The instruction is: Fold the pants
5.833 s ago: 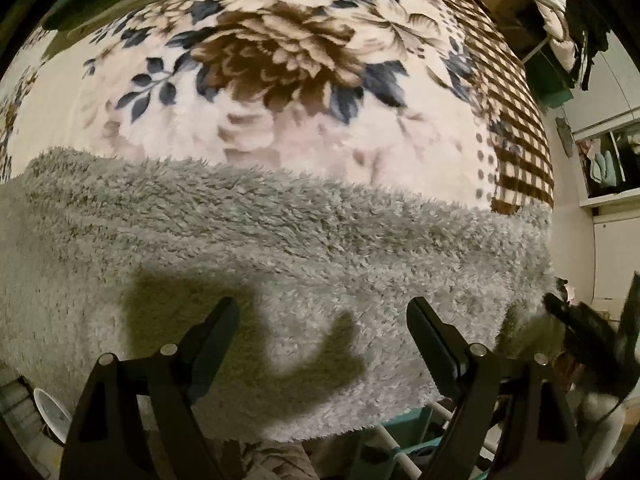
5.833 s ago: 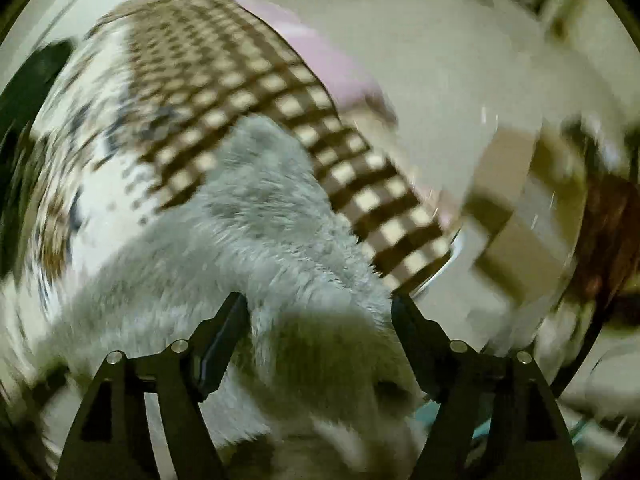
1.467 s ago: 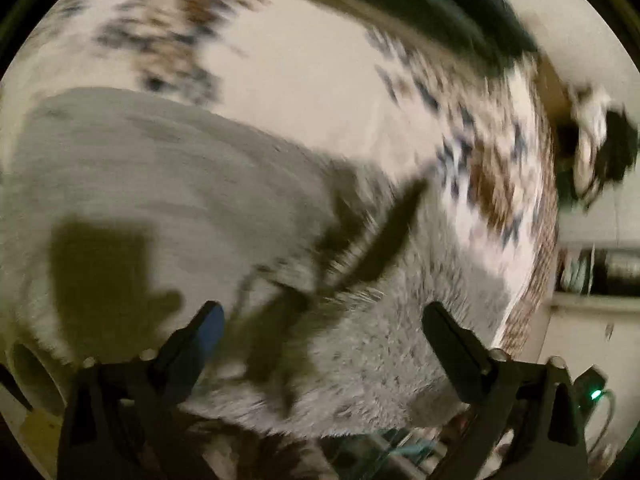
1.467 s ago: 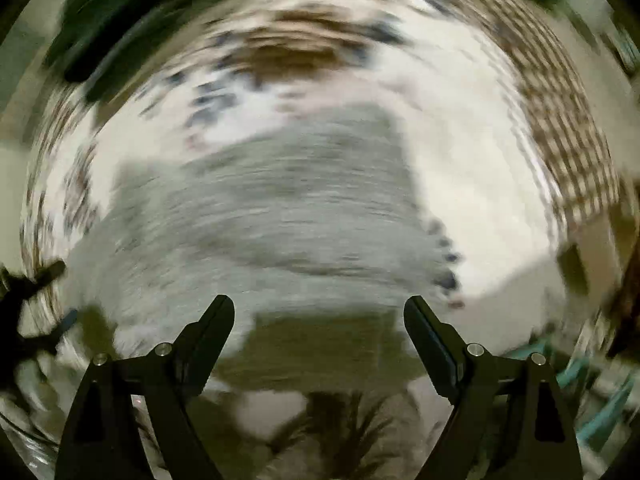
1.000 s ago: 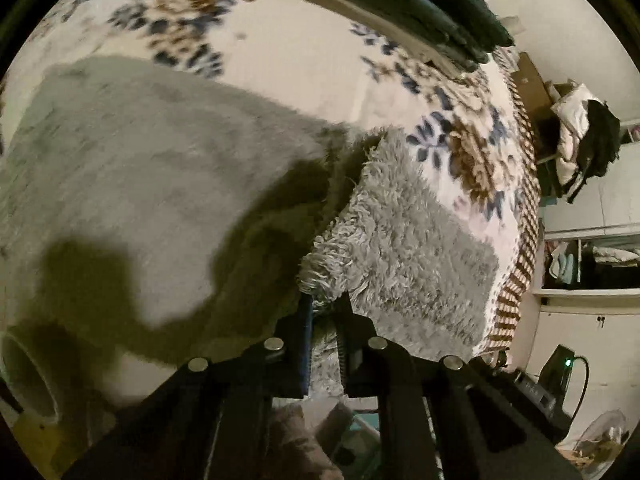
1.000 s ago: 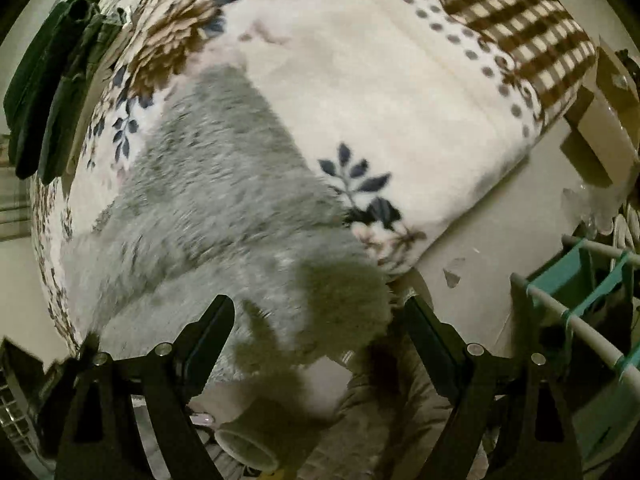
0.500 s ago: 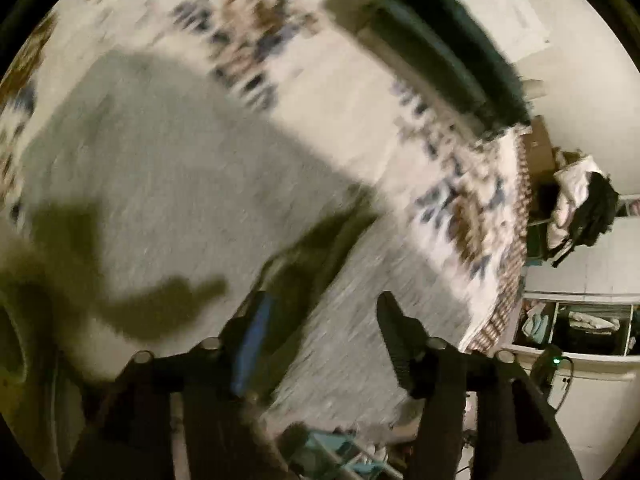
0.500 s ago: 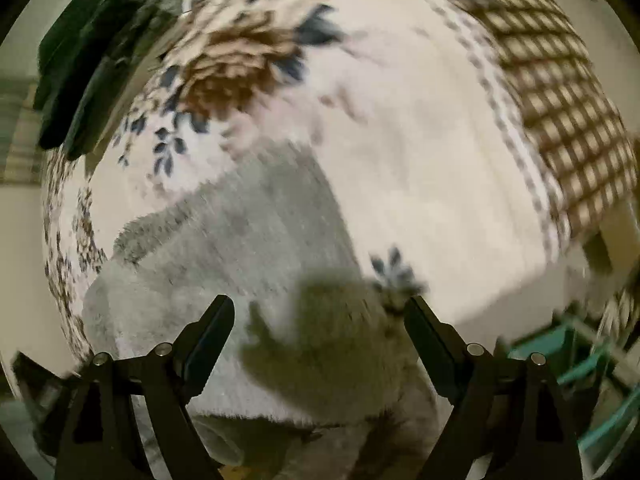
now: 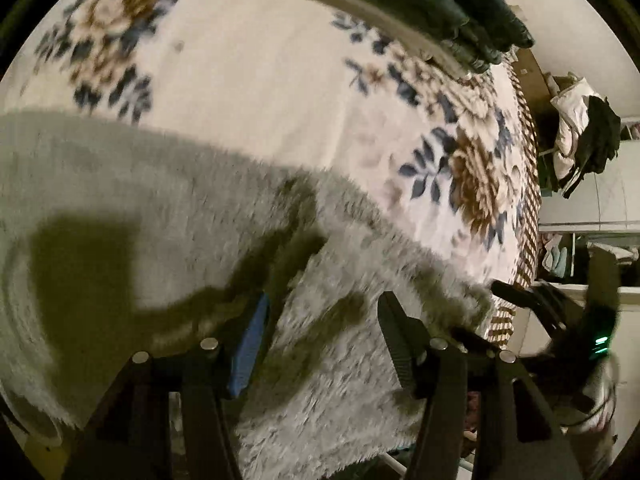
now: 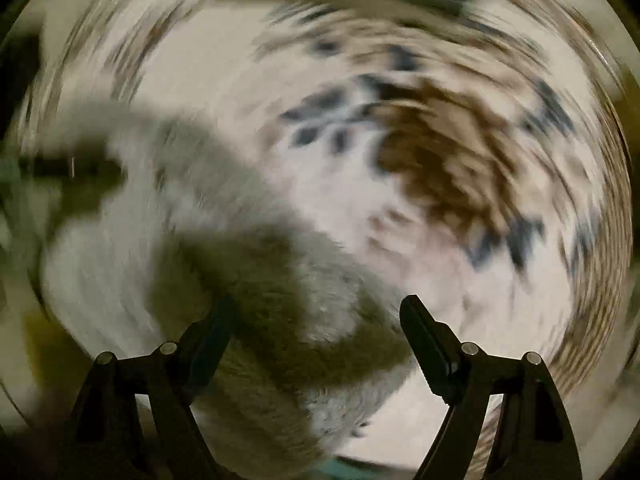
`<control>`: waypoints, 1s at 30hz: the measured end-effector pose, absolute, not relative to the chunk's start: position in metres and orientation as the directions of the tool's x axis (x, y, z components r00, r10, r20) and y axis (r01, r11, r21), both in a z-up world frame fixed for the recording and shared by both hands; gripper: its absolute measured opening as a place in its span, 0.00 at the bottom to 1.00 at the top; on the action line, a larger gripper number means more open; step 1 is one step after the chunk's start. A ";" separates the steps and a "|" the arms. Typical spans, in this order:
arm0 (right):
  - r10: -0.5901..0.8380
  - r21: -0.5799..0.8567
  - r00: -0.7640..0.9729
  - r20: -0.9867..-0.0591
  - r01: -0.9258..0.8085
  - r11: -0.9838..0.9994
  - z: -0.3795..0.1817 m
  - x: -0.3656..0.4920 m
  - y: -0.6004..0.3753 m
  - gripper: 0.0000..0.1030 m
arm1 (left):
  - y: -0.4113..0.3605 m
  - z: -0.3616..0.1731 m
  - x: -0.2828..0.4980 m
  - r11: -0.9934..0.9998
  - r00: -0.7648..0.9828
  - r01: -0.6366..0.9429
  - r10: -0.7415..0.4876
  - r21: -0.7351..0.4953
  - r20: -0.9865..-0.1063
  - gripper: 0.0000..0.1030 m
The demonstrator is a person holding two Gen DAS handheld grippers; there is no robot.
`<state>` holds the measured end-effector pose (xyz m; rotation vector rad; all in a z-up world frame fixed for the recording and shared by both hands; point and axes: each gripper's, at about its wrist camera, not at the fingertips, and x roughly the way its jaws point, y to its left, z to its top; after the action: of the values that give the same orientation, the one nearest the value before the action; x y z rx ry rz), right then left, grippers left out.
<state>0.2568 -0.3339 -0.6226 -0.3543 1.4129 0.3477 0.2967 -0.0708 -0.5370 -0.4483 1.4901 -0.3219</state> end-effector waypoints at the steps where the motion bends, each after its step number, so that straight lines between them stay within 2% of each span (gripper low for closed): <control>1: -0.006 -0.062 0.113 -0.994 -0.504 0.861 -0.631 0.255 -0.324 0.55 | -0.070 -0.540 0.293 0.874 0.054 -0.074 -0.478 -0.480 -0.877 0.52; 2: -0.039 -0.089 0.099 -0.994 -0.569 0.818 -0.641 0.254 -0.314 0.21 | -0.070 -0.544 0.289 0.873 0.046 -0.079 -0.480 -0.482 -0.876 0.52; 3: -0.086 -0.129 0.098 -0.991 -0.616 0.777 -0.652 0.254 -0.306 0.09 | -0.069 -0.546 0.287 0.873 0.042 -0.080 -0.480 -0.481 -0.876 0.52; 5: -0.124 -0.166 0.110 -0.986 -0.640 0.751 -0.660 0.257 -0.302 0.05 | -0.069 -0.551 0.284 0.873 0.040 -0.077 -0.480 -0.482 -0.876 0.52; 7: -0.075 -0.131 0.122 -0.990 -0.562 0.817 -0.652 0.270 -0.312 0.04 | -0.070 -0.555 0.281 0.875 0.049 -0.065 -0.478 -0.480 -0.877 0.50; 10: 0.040 -0.007 0.116 -0.992 -0.382 0.924 -0.635 0.288 -0.345 0.04 | -0.070 -0.560 0.275 0.878 0.076 -0.036 -0.474 -0.477 -0.878 0.13; 13: 0.129 0.109 0.082 -0.988 -0.210 0.972 -0.634 0.297 -0.381 0.04 | -0.063 -0.561 0.268 0.879 0.091 -0.035 -0.471 -0.476 -0.877 0.08; 17: 0.188 0.183 0.075 -0.979 -0.063 0.981 -0.637 0.302 -0.412 0.04 | -0.050 -0.565 0.258 0.891 0.070 -0.060 -0.446 -0.450 -0.892 0.07; 18: 0.179 0.175 0.082 -0.980 -0.050 0.983 -0.638 0.302 -0.417 0.00 | -0.047 -0.566 0.255 0.890 0.063 -0.073 -0.446 -0.450 -0.893 0.07; 20: 0.118 0.115 0.108 -0.987 -0.037 0.993 -0.636 0.303 -0.424 0.00 | -0.037 -0.565 0.250 0.885 0.056 -0.103 -0.450 -0.454 -0.891 0.07; 21: 0.133 0.132 0.112 -0.985 -0.014 0.991 -0.635 0.306 -0.430 0.00 | -0.034 -0.563 0.249 0.878 0.060 -0.121 -0.460 -0.463 -0.886 0.08; 24: 0.168 0.174 0.115 -0.979 0.049 0.983 -0.625 0.307 -0.446 0.04 | -0.020 -0.552 0.246 0.830 0.079 -0.211 -0.513 -0.517 -0.855 0.11; 25: 0.177 0.186 0.116 -0.977 0.067 0.980 -0.621 0.307 -0.450 0.07 | -0.016 -0.546 0.245 0.818 0.092 -0.228 -0.522 -0.528 -0.848 0.16; 26: 0.190 0.202 0.124 -0.974 0.096 0.975 -0.616 0.302 -0.449 0.21 | -0.012 -0.539 0.243 0.802 0.111 -0.244 -0.536 -0.546 -0.837 0.22; 27: 0.211 0.228 0.135 -0.968 0.133 0.964 -0.609 0.293 -0.457 0.44 | -0.008 -0.530 0.240 0.783 0.134 -0.254 -0.552 -0.567 -0.823 0.26; 29: 0.250 0.278 0.148 -0.957 0.214 0.936 -0.601 0.265 -0.472 0.58 | -0.005 -0.523 0.236 0.773 0.149 -0.263 -0.558 -0.577 -0.816 0.44; 30: 0.268 0.298 0.142 -0.953 0.262 0.918 -0.602 0.246 -0.479 0.58 | -0.004 -0.521 0.232 0.766 0.143 -0.271 -0.568 -0.584 -0.811 0.46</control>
<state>0.2460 -0.4788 -0.6016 0.4464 1.4433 0.0046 0.2317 -0.0039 -0.5211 -0.7279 1.4479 -0.2439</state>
